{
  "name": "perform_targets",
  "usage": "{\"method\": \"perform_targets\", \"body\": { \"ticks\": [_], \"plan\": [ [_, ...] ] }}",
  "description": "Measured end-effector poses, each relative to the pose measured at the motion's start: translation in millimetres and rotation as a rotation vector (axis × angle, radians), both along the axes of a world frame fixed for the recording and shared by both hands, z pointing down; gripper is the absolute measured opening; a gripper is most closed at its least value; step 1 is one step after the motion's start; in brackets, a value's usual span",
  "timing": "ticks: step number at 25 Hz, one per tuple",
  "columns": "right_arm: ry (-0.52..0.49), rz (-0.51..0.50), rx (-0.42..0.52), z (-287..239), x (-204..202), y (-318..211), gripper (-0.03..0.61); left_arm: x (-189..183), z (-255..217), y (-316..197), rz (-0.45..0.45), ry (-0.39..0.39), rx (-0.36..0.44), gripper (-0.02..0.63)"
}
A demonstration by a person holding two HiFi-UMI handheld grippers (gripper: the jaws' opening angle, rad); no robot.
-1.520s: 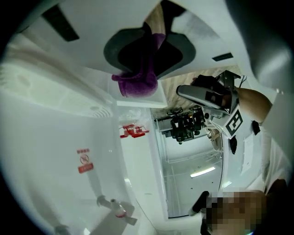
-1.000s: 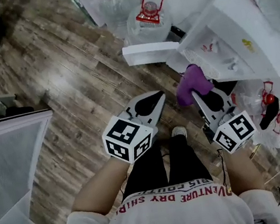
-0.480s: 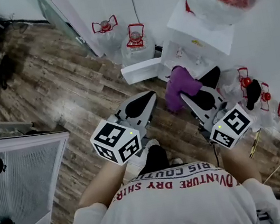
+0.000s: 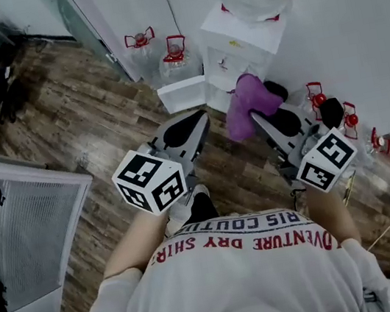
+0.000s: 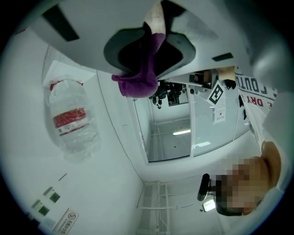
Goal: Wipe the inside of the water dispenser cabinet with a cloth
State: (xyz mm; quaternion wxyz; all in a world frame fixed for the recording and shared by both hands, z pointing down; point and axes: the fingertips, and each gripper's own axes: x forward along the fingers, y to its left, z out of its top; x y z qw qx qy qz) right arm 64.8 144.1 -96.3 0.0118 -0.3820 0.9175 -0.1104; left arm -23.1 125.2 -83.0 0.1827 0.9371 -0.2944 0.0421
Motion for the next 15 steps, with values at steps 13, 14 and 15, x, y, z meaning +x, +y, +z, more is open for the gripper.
{"method": "perform_targets", "body": {
  "ticks": [13,14,15],
  "plan": [
    [-0.014,0.053,0.077,-22,54,86,0.063,43,-17,86,0.038,-0.042,0.055,0.028],
    [-0.013,0.054,0.083,-23,57,89,0.063,46,-19,90,0.041,-0.048,0.063,0.028],
    [-0.013,0.054,0.088,-25,60,92,0.063,48,-21,93,0.044,-0.052,0.069,0.028]
  ]
}}
